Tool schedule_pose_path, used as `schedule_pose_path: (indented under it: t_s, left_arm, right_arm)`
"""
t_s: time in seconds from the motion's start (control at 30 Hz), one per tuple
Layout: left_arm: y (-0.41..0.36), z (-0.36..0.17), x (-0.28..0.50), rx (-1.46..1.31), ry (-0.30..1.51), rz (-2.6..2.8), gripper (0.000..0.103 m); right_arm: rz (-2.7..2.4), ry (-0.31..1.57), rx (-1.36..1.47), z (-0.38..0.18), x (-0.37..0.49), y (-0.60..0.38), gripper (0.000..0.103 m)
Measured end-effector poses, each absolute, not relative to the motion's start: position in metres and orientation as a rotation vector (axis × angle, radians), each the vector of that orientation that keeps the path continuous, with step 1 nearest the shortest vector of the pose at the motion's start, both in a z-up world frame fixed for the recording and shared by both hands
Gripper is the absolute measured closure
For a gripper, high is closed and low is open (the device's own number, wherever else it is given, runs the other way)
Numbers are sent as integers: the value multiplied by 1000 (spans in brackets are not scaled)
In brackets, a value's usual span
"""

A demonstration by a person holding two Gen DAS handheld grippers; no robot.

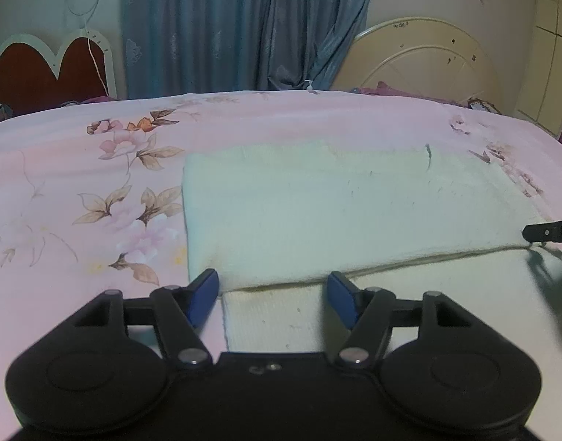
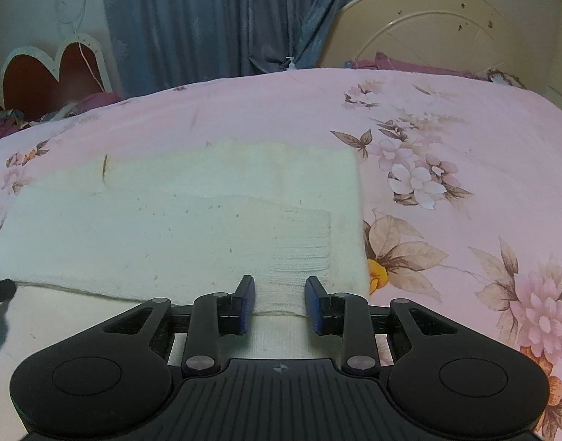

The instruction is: Fold small clothes

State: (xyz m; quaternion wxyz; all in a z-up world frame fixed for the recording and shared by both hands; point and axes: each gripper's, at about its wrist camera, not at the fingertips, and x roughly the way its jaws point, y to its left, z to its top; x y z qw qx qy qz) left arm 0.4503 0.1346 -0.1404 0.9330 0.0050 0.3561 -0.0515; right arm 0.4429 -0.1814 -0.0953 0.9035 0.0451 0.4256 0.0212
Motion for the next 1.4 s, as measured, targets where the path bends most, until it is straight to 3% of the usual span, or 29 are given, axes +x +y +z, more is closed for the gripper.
schedule_pose_path:
  t_s: [0.3, 0.33, 0.37, 0.43, 0.47, 0.5, 0.67, 0.8, 0.9, 1.23, 1.4]
  left_arm:
    - [126, -141, 450, 52, 746, -94, 30]
    - [125, -140, 450, 62, 759, -89, 23]
    - [124, -139, 450, 63, 780, -78, 9]
    - [122, -135, 443, 70, 795, -50, 6]
    - [122, -133, 438, 71, 791, -56, 10]
    - [122, -131, 432, 71, 794, -60, 12]
    - [118, -120, 396, 98, 779, -57, 18]
    - [117, -111, 366, 90, 778, -54, 30]
    - [116, -107, 335, 82, 776, -60, 34]
    - [123, -112, 224, 4, 821, -4, 41]
    - [128, -116, 180, -47, 837, 6, 51]
  right_arm:
    - [59, 876, 69, -98, 443, -180, 73]
    - [65, 877, 70, -97, 443, -181, 73]
    - [77, 885, 75, -95, 442, -182, 72]
    - [103, 890, 115, -86, 437, -189, 57]
    - [106, 869, 134, -80, 430, -193, 31]
    - [109, 845, 142, -74, 421, -198, 26]
    - [130, 822, 183, -56, 377, -224, 27]
    - [142, 805, 228, -41, 339, -246, 53]
    - [168, 801, 262, -32, 308, -263, 62]
    - [234, 899, 411, -53, 203, -293, 64]
    - [266, 940, 478, -63, 161, -298, 64]
